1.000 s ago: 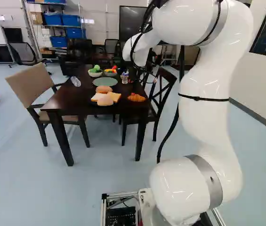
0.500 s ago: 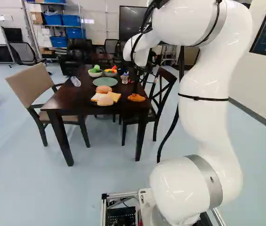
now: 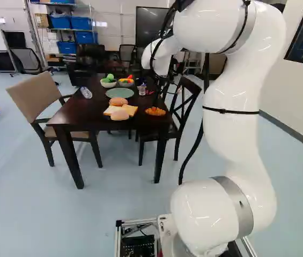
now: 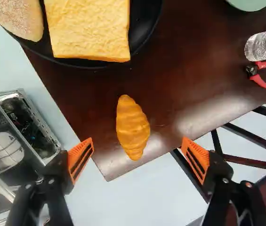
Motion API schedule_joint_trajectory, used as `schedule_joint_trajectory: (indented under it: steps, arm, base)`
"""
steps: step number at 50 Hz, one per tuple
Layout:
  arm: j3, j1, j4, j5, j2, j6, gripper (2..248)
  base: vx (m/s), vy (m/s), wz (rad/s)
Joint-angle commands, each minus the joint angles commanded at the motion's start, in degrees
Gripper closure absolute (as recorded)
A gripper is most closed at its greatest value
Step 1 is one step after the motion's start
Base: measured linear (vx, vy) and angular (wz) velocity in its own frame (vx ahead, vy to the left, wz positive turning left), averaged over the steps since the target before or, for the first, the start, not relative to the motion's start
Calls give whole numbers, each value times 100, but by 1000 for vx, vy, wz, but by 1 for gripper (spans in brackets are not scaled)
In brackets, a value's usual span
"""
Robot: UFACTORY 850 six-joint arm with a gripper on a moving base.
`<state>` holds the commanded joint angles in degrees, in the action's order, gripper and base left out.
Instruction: Move the croissant to the empty plate
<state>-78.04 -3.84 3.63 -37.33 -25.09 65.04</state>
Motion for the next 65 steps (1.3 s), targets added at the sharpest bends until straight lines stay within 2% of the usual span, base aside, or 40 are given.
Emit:
schedule_joint_trajectory:
  steps: [30,54,65]
  arm:
    - [-59,23,0,0,-52,0,3]
    - [-138,23,0,0,-393,0,3]
    - [-138,23,0,0,-393,0,3]
  base:
    - [0,0,0]
    - [0,0,0]
    - [0,0,0]
